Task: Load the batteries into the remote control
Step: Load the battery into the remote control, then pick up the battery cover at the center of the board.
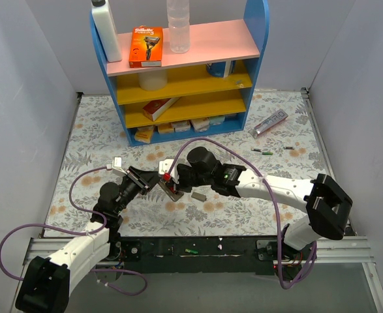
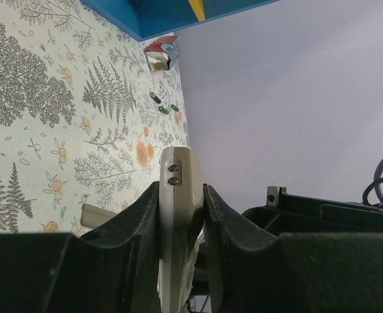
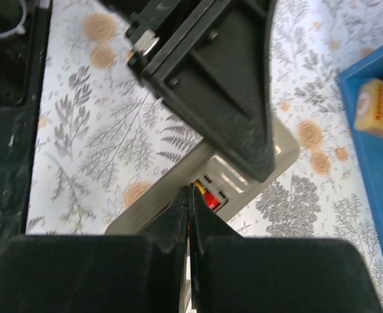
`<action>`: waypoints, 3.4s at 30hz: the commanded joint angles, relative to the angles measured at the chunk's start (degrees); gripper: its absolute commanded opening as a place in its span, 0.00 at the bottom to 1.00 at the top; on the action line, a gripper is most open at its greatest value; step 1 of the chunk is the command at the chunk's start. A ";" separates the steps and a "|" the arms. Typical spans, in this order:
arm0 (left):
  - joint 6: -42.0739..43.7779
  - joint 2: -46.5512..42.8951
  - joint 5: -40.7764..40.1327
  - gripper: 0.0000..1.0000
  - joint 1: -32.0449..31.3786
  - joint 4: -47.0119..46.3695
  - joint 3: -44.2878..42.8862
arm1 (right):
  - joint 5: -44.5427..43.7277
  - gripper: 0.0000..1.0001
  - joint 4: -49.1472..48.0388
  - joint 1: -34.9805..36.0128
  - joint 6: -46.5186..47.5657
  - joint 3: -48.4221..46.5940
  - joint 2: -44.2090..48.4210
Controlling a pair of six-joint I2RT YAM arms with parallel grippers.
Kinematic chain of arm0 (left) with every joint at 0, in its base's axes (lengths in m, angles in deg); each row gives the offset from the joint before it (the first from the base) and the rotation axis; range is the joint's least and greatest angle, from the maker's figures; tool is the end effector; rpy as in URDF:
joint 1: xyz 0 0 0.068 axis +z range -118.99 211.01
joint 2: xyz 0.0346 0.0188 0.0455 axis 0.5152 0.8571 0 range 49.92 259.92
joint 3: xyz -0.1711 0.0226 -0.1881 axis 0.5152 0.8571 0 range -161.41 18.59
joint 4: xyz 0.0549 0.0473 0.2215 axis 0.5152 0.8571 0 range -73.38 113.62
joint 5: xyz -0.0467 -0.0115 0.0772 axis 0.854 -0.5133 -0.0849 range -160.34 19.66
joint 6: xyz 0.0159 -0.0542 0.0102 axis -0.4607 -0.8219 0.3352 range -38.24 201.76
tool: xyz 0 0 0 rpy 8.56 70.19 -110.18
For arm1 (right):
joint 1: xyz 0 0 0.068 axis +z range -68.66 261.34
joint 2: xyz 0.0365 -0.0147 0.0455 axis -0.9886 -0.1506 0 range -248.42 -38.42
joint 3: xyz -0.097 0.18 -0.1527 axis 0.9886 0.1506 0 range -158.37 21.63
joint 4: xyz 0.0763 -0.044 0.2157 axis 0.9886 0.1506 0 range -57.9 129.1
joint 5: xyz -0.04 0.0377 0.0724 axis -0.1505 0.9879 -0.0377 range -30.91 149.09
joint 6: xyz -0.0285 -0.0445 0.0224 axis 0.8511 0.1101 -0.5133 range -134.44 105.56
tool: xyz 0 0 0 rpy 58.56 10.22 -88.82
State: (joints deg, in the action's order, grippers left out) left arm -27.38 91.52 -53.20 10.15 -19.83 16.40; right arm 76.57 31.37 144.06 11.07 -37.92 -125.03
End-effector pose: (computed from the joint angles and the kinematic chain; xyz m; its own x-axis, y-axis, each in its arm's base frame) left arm 0.1384 -0.0655 0.1812 -0.5655 -0.7506 0.3418 -0.2474 -0.2410 -0.9385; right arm 0.1380 0.2943 0.2648 0.2350 -0.4409 -0.8663 -0.9639 0.0088 -0.2659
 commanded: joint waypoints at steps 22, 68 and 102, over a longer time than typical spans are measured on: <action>1.91 -4.60 -1.50 0.00 -0.94 8.14 -3.78 | -17.19 0.53 16.54 -2.16 -19.18 -1.28 13.21; 4.73 -4.69 -3.26 0.00 -0.94 14.83 -5.36 | -14.49 0.50 24.90 -5.06 -14.88 -0.66 -11.39; 3.14 -2.76 -6.60 0.00 -0.94 -8.28 4.40 | -15.63 0.09 52.48 -1.55 -28.15 -33.78 -5.66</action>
State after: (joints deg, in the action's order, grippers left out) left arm -25.50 87.63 -59.07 9.40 -22.08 15.94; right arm 61.86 75.96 140.87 -14.74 -64.17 -127.70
